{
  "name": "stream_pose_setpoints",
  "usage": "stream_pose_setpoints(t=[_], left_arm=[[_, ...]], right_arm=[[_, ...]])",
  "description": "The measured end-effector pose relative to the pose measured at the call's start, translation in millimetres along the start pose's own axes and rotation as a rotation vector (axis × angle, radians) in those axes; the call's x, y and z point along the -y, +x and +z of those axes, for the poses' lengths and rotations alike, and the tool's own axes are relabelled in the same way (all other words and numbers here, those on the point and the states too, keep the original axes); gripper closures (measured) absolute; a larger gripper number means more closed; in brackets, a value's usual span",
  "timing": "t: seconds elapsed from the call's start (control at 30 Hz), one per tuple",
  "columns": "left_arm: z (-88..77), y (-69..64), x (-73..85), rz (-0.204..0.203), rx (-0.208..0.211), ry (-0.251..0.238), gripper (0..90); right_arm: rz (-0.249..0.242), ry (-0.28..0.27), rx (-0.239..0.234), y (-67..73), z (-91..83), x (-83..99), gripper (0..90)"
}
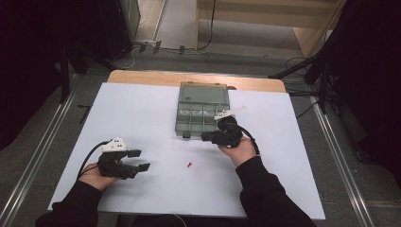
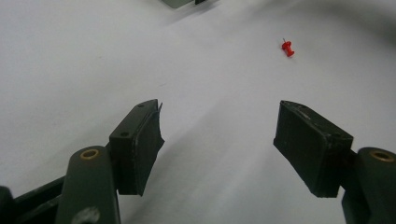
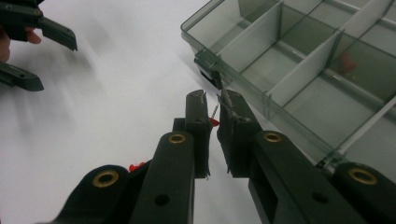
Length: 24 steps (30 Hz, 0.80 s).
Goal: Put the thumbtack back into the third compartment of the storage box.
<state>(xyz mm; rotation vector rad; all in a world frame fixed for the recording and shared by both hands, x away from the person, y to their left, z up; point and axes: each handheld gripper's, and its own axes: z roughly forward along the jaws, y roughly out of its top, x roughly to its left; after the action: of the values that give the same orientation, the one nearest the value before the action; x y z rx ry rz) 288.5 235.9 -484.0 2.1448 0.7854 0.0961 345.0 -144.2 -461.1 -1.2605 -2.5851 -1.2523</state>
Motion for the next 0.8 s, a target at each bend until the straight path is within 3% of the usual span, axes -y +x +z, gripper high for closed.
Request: stream_pose_setpoints(t=[0.8], left_arm=[[-2.9,-3.1,5.0,-0.021,-0.010,-0.005,30.7]], right_arm=[[0.047,-0.030,0.070,-31.1,-3.2,-13.7,83.2]])
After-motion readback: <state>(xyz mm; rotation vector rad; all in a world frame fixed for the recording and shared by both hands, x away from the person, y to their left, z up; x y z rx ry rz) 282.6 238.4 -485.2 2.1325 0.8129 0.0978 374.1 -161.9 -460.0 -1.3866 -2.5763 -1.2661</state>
